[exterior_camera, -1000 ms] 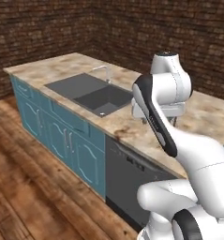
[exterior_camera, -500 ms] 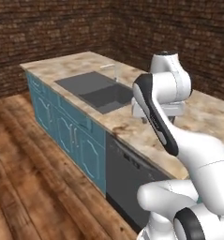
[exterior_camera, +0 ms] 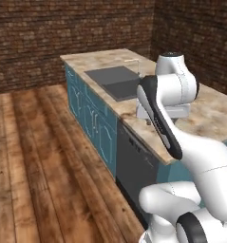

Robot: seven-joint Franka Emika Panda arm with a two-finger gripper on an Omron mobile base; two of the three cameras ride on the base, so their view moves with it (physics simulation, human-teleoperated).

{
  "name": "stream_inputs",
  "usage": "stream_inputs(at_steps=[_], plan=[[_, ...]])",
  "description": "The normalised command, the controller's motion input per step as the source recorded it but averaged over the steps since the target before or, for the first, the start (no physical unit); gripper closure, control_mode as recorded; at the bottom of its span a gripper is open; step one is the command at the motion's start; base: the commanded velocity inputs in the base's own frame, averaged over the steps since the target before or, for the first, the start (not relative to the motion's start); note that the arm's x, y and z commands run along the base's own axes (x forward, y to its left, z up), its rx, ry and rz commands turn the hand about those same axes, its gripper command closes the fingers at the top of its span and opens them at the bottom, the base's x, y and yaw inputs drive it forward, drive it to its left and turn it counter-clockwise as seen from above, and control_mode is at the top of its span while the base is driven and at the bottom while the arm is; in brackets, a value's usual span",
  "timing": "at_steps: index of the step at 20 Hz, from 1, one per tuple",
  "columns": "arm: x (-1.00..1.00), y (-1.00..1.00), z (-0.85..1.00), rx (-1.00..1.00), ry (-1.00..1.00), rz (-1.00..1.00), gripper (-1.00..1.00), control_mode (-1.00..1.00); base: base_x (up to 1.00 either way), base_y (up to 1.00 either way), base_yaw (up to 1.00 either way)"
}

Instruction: Pick the juice, water bottle from the counter and place them in the open cabinet.

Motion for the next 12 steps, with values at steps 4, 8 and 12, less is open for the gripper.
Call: stream_inputs(at_steps=[4,8,12], plan=[[0.00,0.00,0.00,0.00,0.00,0.00,-1.00,1.00,0.07,-0.92,0.49],[0.00,0.00,0.00,0.00,0.00,0.00,-1.00,1.00,0.08,-1.00,0.48],[0.00,0.00,0.00,0.00,0.00,0.00,-1.00,1.00,0.00,-1.00,0.37]])
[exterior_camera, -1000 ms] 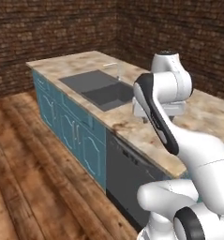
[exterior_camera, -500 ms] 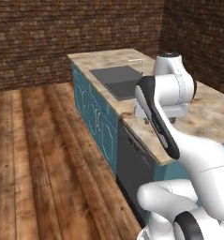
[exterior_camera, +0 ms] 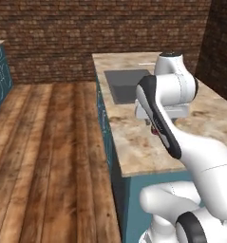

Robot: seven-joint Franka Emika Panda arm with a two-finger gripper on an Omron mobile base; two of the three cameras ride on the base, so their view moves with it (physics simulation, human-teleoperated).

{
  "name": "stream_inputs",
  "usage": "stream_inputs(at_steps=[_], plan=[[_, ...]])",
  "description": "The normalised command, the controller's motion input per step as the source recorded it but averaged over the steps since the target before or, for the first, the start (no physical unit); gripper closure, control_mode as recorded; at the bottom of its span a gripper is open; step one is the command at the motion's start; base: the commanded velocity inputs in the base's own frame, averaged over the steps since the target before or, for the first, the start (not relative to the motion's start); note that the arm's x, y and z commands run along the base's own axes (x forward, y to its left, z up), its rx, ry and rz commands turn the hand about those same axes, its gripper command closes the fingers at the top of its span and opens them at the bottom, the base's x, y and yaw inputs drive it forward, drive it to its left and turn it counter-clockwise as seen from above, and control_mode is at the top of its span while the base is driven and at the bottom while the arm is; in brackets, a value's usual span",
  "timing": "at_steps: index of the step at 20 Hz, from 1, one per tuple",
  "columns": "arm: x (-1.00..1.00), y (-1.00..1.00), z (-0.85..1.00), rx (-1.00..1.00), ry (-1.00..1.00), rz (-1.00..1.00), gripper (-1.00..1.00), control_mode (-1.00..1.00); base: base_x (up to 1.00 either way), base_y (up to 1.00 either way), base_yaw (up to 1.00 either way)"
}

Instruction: Pick the juice, water bottle from the counter and place them in the open cabinet.

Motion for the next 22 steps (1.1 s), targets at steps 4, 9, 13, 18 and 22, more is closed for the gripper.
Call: stream_inputs(at_steps=[4,9,13,18,22], plan=[[0.00,0.00,0.00,0.00,0.00,0.00,-1.00,1.00,0.32,-1.00,0.06],[0.00,0.00,0.00,0.00,0.00,0.00,-1.00,1.00,0.81,-0.72,-0.14],[0.00,0.00,0.00,0.00,0.00,0.00,-1.00,1.00,0.93,-0.21,-0.25],[0.00,0.00,0.00,0.00,0.00,0.00,-1.00,1.00,0.19,0.00,-0.04],[0.00,0.00,0.00,0.00,0.00,0.00,-1.00,1.00,0.00,0.00,0.00]])
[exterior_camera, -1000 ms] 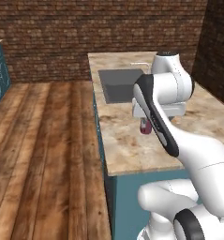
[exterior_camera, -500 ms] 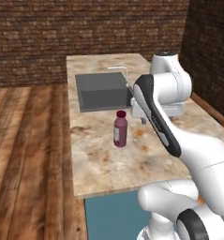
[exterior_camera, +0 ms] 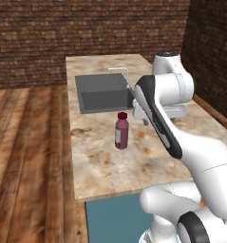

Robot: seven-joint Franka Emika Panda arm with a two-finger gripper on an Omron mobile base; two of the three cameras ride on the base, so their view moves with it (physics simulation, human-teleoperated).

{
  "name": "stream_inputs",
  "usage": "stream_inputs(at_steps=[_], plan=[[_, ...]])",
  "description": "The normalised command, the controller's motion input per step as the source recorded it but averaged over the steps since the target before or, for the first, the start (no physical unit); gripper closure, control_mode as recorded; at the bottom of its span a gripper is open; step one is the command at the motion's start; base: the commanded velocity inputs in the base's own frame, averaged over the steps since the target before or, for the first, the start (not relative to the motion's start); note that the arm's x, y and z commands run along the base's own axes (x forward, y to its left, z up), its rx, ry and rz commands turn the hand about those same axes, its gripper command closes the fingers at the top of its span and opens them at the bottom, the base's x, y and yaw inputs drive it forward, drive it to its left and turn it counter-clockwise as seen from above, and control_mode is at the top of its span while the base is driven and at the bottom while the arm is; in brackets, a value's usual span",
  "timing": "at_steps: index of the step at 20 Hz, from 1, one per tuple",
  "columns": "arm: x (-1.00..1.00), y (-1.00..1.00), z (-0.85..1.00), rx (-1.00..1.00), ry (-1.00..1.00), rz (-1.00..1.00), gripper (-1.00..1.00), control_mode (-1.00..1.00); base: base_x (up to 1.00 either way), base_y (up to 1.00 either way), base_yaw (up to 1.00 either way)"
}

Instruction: Pick the juice, water bottle from the counter and place them in the open cabinet.

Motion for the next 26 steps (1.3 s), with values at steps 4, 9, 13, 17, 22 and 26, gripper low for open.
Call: stream_inputs(at_steps=[4,9,13,17,22,26], plan=[[0.00,0.00,0.00,0.00,0.00,0.00,-1.00,1.00,0.00,0.00,0.00],[-0.01,0.00,-0.01,0.01,0.00,0.00,-1.00,-1.00,0.00,0.00,0.00],[0.11,0.00,-0.15,0.09,0.02,0.31,-1.00,-1.00,0.00,0.00,0.00],[0.38,0.00,-0.15,0.08,0.00,0.55,-1.00,-1.00,0.00,0.00,0.00],[0.51,-0.11,-0.07,0.07,0.00,0.51,-1.00,-1.00,0.00,0.00,0.00],[0.99,-0.23,0.00,0.08,-0.02,0.32,-1.00,-1.00,0.00,0.00,0.00]])
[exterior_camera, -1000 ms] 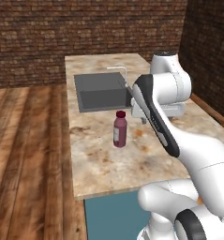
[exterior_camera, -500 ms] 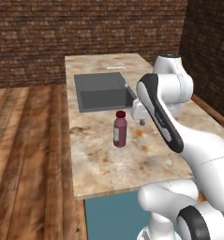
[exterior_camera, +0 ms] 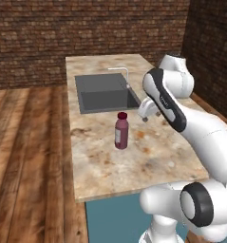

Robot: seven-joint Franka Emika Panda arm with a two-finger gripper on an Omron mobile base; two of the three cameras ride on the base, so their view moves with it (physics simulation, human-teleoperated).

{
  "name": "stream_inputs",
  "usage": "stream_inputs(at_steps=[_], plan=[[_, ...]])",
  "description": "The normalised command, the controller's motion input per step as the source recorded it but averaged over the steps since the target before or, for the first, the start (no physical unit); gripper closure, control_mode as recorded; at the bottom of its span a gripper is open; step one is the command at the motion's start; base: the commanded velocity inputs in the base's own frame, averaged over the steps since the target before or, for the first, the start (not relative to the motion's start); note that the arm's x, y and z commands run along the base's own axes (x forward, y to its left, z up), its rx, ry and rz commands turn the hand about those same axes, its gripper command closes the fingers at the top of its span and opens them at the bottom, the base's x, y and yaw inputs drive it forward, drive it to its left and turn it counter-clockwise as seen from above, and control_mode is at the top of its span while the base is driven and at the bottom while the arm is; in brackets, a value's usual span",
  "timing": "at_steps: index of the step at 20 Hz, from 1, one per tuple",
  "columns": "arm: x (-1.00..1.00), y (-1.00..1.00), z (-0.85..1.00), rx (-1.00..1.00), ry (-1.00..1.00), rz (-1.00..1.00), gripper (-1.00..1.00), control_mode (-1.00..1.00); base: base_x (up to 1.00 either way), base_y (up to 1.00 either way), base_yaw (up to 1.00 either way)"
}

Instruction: Pick the juice, water bottle from the counter and place them in the open cabinet.

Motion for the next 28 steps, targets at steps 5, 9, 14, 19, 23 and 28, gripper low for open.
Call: stream_inputs(at_steps=[5,9,14,19,23,28], plan=[[0.91,-0.07,0.00,0.04,-0.12,0.16,-1.00,-1.00,0.00,0.00,0.00],[0.71,0.00,0.00,0.10,-0.24,0.13,-1.00,-1.00,0.00,0.00,0.00],[0.67,0.00,-0.10,0.18,-0.26,0.16,-1.00,-1.00,0.00,0.00,0.00],[0.65,0.00,-0.26,0.20,-0.15,0.20,-1.00,-1.00,0.00,0.00,0.00],[0.46,0.07,-0.35,0.18,0.01,0.25,-1.00,-1.00,0.00,0.00,0.00],[0.01,0.00,0.00,0.01,0.18,0.24,-1.00,-1.00,0.00,0.00,0.00]])
